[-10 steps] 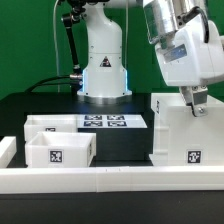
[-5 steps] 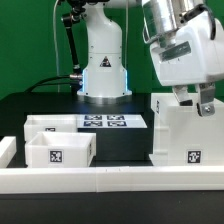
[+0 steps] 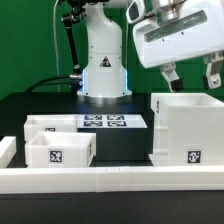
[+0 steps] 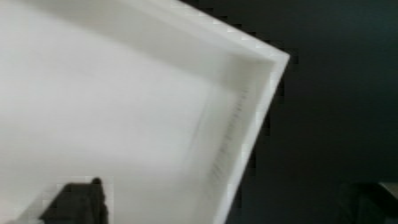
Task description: Assemble drawer
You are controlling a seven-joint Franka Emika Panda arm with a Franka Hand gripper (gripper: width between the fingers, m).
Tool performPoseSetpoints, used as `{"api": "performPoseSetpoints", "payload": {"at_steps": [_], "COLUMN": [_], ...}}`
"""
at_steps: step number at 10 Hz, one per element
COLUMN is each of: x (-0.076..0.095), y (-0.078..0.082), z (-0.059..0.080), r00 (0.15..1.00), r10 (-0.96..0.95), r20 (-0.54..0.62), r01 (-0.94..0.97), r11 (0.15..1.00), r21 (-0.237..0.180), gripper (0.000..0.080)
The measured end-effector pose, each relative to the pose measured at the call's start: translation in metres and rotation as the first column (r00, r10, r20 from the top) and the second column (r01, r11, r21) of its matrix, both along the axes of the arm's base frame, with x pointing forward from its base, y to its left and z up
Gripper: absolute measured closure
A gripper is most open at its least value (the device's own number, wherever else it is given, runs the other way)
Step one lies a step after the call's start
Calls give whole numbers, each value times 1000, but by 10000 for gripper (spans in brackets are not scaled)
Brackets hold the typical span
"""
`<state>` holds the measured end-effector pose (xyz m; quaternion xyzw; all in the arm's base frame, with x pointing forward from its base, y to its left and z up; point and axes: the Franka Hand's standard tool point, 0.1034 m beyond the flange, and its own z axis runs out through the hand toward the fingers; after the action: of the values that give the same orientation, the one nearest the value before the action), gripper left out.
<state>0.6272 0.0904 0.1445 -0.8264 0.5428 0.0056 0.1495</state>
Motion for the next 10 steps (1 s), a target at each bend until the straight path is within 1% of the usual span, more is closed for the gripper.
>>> {"api": "performPoseSetpoints", "payload": {"at_steps": [2,3,4,5,6,7,8,10], "x": [0,-1,-6,-9,-11,-9,-9,-10], "y": [0,0,3,2,-4,-9,-8,-11], "z": [-3,-4,-11,-12,-10,-10,-11,-10], "r00": [999,987,950,871,788,753,714,602], "r10": [50,160,311,491,615,658,700,799], "r20": [10,28,4,-6,-15,-2,4,15], "r01": [-50,-159,-310,-489,-613,-653,-693,-788], "r11": [999,987,948,867,783,747,708,597], "r21": [-9,-31,-70,-98,-109,-122,-131,-150], "gripper": [150,150,150,150,150,150,150,150]}}
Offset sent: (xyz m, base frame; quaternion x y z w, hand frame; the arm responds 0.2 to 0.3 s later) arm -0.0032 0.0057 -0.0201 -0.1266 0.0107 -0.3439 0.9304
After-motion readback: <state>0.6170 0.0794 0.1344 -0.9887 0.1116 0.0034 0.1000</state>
